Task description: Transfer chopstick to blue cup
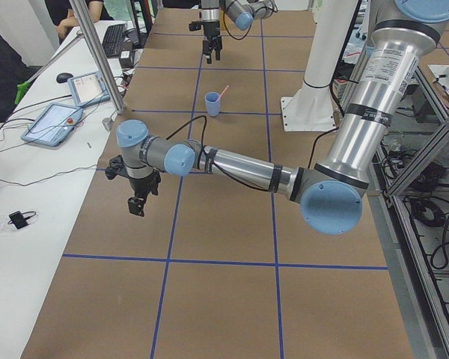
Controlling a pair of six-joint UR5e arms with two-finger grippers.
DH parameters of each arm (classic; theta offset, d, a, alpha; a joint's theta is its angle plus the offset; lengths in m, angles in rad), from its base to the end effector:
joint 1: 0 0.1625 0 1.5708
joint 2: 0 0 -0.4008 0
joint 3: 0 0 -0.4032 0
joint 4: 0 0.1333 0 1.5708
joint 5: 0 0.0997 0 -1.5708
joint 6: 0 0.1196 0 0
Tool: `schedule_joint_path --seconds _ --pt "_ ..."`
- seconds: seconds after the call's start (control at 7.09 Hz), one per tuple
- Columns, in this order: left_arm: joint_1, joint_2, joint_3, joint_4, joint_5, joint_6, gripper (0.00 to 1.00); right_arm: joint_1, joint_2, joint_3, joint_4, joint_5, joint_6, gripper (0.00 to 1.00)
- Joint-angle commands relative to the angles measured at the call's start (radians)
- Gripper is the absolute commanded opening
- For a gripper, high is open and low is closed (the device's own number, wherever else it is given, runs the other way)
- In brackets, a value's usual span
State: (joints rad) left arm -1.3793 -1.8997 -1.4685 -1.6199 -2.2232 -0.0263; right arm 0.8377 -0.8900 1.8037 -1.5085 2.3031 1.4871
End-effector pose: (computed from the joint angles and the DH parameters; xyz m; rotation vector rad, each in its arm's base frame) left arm 0.0630 -0.6439 0.5155 0.1943 0.6748 0.2483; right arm -0.3807 -0.5024 0.1220 -0.1882 -1.1308 0.3132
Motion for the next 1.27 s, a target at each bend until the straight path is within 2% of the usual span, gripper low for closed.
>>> schedule_joint_path --seconds 0.0,0.42,0.71,0.85,0.99,1.13 --pt "-0.003 0.010 -0.007 -0.003 0.004 0.005 0.98 0.179 -0.177 0.036 -0.012 -0.004 -0.333 1.00" --pt "-0.001 0.059 -0.027 -0.029 0.005 0.003 0.98 0.444 -0.519 0.026 -0.021 0.001 -1.086 1.00" --pt "-0.003 0.076 -0.020 -0.041 0.004 0.002 0.98 0.605 -0.633 0.011 -0.154 -0.027 -1.484 1.00" --pt "-0.003 0.080 -0.021 -0.041 -0.001 0.003 0.98 0.642 -0.691 0.011 -0.197 -0.019 -1.542 1.00" --pt "-0.003 0.094 -0.027 -0.041 -0.003 0.003 0.98 0.643 -0.722 0.002 -0.190 -0.039 -1.559 1.00" --pt "-0.004 0.097 -0.027 -0.041 -0.003 0.003 0.98 0.643 -0.706 -0.033 -0.168 -0.036 -1.555 1.00"
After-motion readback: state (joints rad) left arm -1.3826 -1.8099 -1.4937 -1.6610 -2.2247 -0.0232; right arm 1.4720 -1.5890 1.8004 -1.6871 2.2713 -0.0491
